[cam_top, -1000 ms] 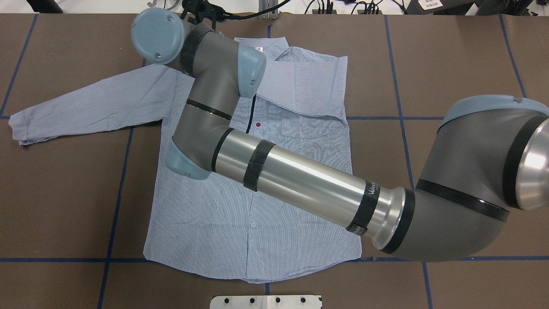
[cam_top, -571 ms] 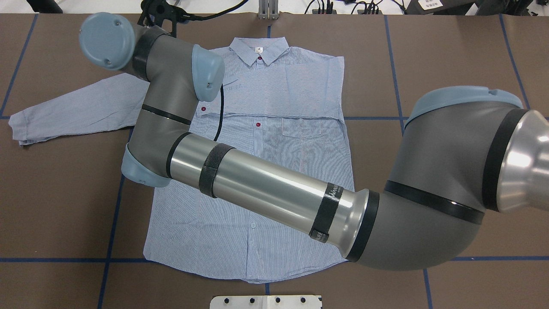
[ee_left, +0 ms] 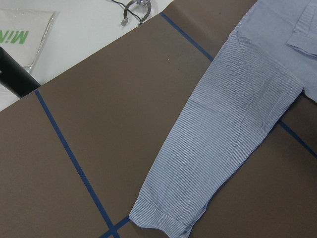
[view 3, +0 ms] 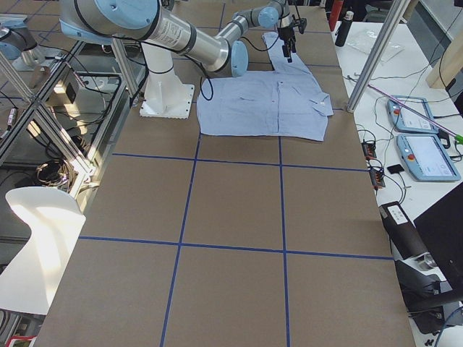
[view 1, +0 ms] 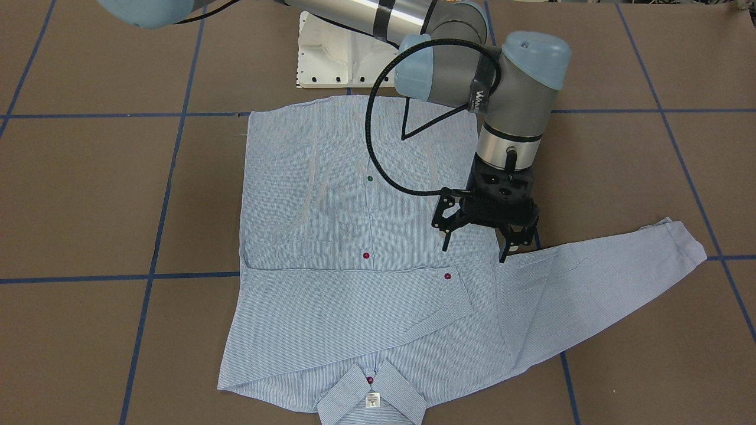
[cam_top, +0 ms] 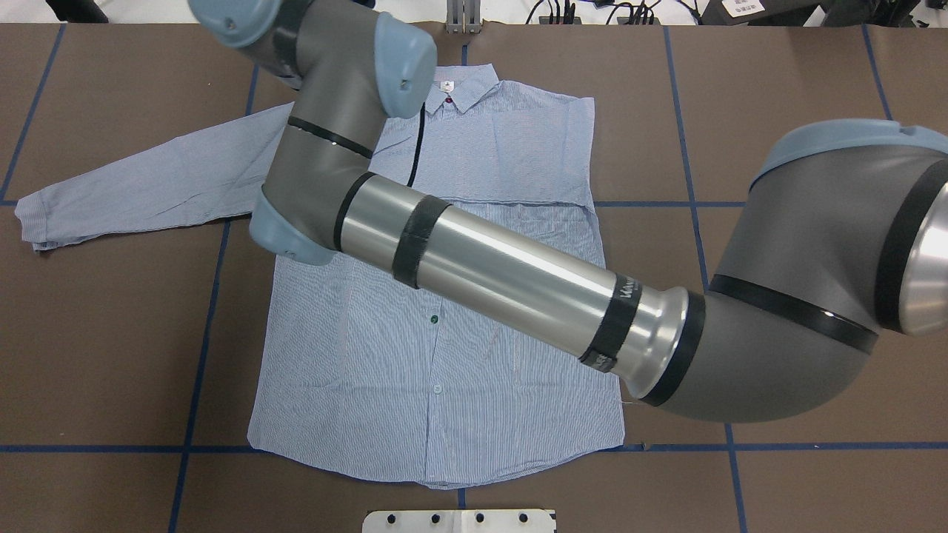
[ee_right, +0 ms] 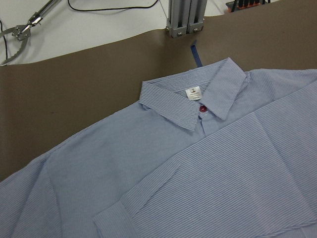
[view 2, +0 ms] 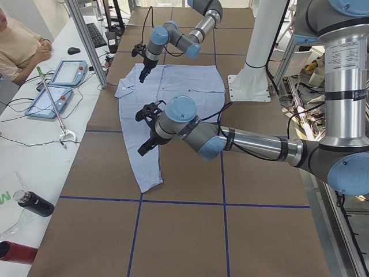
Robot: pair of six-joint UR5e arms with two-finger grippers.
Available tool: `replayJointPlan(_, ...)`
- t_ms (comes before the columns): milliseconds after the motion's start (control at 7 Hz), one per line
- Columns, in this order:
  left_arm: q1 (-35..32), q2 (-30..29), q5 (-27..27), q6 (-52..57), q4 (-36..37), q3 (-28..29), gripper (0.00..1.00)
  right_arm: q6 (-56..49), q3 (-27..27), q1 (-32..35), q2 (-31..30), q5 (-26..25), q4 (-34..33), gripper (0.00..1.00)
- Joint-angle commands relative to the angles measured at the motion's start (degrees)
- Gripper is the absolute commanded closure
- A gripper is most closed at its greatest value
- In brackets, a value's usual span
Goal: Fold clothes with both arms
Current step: 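Carry the cuff with the right gripper across the shirt chest and release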
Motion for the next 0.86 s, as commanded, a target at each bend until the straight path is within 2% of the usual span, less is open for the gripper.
replayJointPlan(0,0.8,-0.2,0.1,-0.2,-7.6,6.5,0.00,-7.3,15.1,5.3,-11.4,5.3,-5.6,0.00)
replayJointPlan(143,1.2,-0.3,0.3,-1.5,-11.3,9.9,0.00,-11.8,23.3,8.2,-18.1,9.5,-5.7,0.00)
replayJointPlan(286,4.3,-0.3,0.6,-9.1,-14.0,10.4,0.00,-15.6,34.8,10.5,-27.5,11.5,-6.0,0.00)
replayJointPlan(429,7.6,-0.3,4.7,-17.4,-18.7,12.2,0.00,-22.2,45.2,13.8,-37.4,13.8,-6.0,0.00)
replayJointPlan(571,13.5,-0.1,12.0,-27.0,-27.3,15.9,0.00,-30.8,52.4,18.2,-46.2,18.2,-5.9,0.00)
replayJointPlan(714,18.4,-0.2,15.8,-33.8,-36.3,21.1,0.00,-38.9,56.8,22.8,-53.0,22.3,-5.5,0.00)
